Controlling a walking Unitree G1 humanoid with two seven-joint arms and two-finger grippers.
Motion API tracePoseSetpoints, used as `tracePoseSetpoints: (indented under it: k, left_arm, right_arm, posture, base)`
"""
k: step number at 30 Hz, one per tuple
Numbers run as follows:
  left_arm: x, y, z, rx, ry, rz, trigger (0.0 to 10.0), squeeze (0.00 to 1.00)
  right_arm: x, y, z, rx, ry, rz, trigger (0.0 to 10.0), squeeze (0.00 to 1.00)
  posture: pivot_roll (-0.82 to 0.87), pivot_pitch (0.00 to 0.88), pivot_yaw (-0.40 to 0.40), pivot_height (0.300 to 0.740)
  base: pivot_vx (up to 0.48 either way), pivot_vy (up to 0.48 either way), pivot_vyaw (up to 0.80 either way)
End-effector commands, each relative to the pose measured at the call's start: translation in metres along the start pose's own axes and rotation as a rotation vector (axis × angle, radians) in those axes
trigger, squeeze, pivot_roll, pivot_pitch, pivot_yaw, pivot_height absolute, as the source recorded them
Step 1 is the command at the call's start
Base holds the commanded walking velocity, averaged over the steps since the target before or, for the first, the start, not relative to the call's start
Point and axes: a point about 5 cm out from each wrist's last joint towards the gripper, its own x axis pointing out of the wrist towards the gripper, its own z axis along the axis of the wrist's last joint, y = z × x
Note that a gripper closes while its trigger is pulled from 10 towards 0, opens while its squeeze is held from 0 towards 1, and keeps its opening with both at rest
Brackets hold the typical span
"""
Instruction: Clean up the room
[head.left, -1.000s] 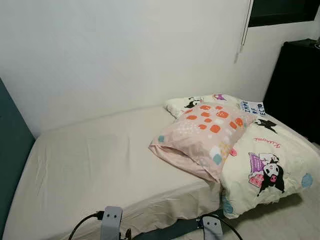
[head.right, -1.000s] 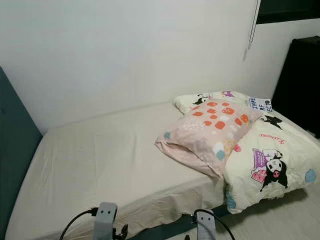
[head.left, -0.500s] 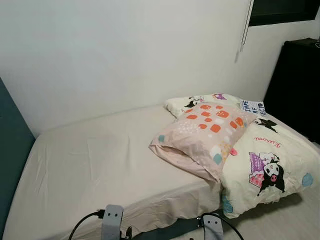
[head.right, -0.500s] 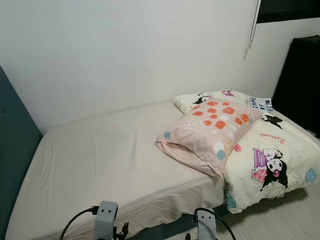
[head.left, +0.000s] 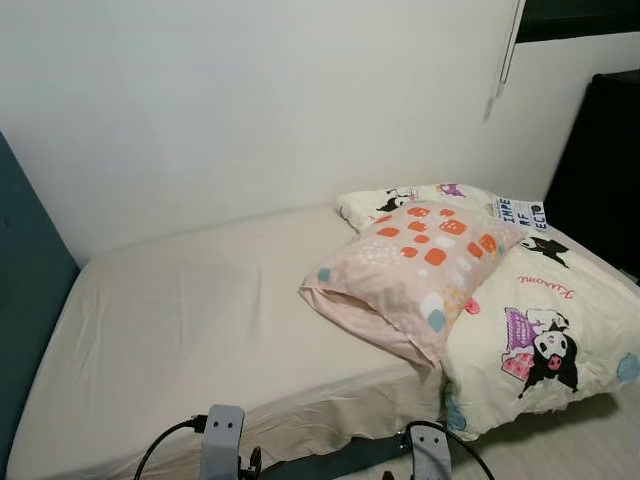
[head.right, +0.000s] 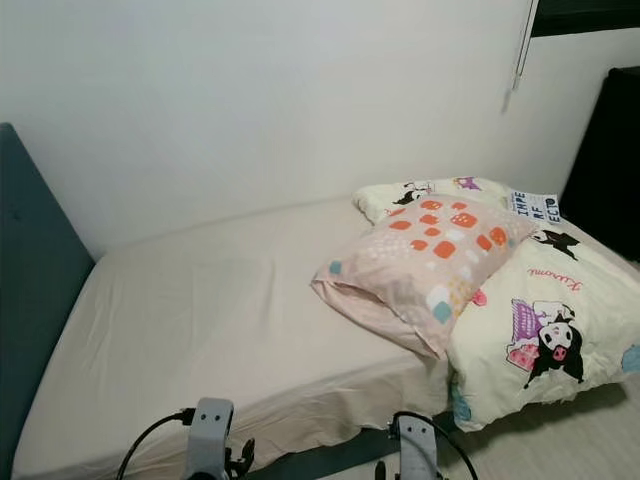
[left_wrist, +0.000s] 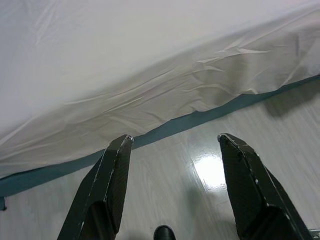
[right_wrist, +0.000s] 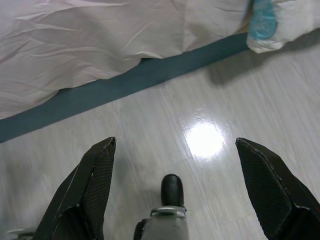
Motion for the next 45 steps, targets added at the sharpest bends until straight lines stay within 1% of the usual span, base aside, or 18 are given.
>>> tracePoseSetpoints:
  k: [1, 30, 45]
  left_arm:
    - [-0.0005, 0.0045, -0.0020, 0.005, 0.013, 0.013, 10.0, 0.00]
    - [-0.0017, 0.0015, -0.0048, 0.009, 0.022, 0.006, 10.0, 0.00]
    - [-0.0021, 0.0033, -0.0049, 0.016, 0.020, 0.008, 10.0, 0.00]
  right_arm:
    - [-0.0007, 0.0040, -0.0032, 0.011, 0.012, 0.006, 10.0, 0.00]
    - [-0.0006, 0.0023, -0.0031, 0.010, 0.012, 0.002, 10.0, 0.00]
    - [-0.0008, 0.0044, -0.0032, 0.010, 0.011, 0.007, 10.0, 0.00]
  posture:
    - [-0.05, 0.053, 0.041, 0.740]
    - [-0.05, 0.056, 0.040, 0.740]
    - [-0.04, 0.064, 0.044, 0.740]
  base:
    - [0.000, 0.000, 0.00]
    - [0.000, 0.000, 0.00]
    - [0.000, 0.000, 0.00]
